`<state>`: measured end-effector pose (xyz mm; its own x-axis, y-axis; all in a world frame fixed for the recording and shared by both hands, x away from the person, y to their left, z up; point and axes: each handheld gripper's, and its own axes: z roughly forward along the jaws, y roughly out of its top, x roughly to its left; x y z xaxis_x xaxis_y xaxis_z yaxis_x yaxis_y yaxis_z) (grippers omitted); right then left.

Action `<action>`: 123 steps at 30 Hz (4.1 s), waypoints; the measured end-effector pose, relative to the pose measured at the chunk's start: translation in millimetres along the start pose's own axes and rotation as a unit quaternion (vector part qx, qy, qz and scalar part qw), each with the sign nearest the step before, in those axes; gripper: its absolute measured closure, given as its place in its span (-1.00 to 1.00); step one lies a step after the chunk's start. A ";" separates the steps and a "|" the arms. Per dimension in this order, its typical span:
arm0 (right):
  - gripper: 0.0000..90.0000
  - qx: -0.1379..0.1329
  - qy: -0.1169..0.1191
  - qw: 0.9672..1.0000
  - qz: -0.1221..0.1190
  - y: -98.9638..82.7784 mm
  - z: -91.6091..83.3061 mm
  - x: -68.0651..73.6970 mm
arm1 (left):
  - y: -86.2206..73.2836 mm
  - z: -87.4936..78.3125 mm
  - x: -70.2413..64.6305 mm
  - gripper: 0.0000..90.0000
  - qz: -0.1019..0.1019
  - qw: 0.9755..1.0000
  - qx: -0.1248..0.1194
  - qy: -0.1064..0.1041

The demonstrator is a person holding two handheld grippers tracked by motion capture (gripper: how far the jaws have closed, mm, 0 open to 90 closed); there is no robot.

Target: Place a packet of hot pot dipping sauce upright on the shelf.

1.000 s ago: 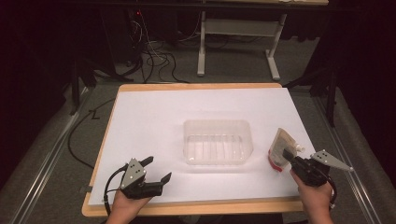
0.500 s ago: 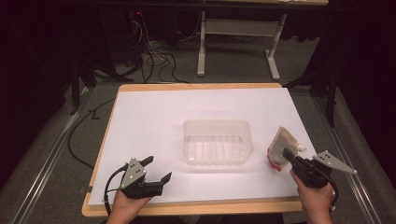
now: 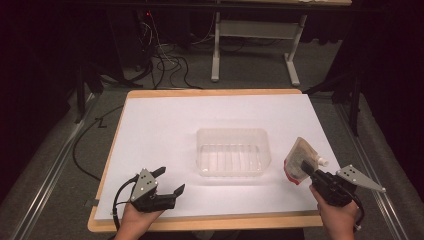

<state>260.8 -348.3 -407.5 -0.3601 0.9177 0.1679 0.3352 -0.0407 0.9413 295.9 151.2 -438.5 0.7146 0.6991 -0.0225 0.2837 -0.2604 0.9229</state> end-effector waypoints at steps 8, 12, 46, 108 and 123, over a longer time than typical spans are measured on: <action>1.00 -0.008 0.014 1.000 -0.007 5.4 -3.8 13.1 | 0.1 0.2 -0.2 -0.65 0.002 1.000 0.001 0.000; 1.00 -0.013 0.024 1.000 -0.009 8.6 -6.2 20.9 | -0.6 -0.5 -0.1 -0.65 0.000 1.000 0.000 0.001; 1.00 -0.010 0.091 0.996 -0.012 21.5 29.5 79.8 | -1.2 -4.9 1.2 -0.65 -0.001 1.000 -0.003 0.002; 1.00 0.042 -0.017 0.998 -0.045 23.3 148.9 93.6 | -2.0 -7.3 4.1 -0.65 -0.001 1.000 -0.009 0.001; 1.00 0.059 -0.014 0.997 -0.053 9.2 151.4 92.1 | -2.1 -7.9 5.0 -0.65 -0.002 1.000 -0.010 0.002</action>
<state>362.6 -204.3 -427.8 -0.3751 0.9251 0.0591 0.3965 0.1024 0.9123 293.8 160.5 -437.5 0.7114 0.7024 -0.0246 0.2741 -0.2450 0.9300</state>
